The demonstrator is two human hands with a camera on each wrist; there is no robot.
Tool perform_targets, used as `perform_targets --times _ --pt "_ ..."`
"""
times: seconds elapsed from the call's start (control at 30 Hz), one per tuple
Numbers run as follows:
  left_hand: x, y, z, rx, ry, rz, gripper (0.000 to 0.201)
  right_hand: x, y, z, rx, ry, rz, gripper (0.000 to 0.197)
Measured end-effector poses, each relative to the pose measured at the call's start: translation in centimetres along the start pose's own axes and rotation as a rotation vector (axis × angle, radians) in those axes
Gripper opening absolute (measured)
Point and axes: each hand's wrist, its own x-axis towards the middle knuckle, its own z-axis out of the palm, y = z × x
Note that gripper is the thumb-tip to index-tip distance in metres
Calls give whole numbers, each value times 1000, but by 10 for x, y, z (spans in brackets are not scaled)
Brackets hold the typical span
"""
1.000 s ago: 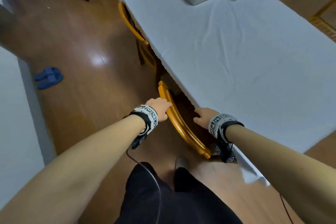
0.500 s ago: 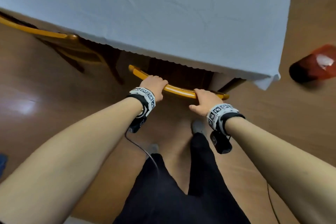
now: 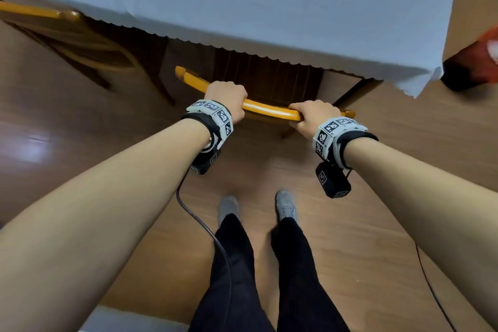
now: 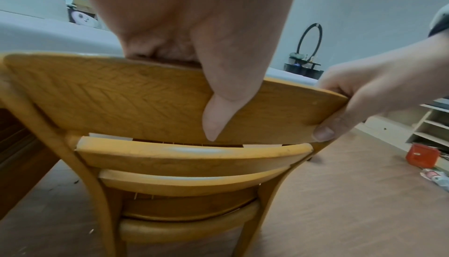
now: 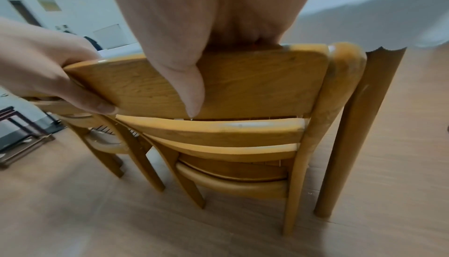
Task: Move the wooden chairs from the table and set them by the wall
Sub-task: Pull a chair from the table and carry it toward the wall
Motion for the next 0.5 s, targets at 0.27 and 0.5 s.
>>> perform_targets --times 0.27,0.5 --pt "-28 19 12 -30 13 -132 42 -17 9 10 -96 13 -162 13" --pt "-67 72 30 -86 45 -286 41 -37 39 16 -173 10 -289 20"
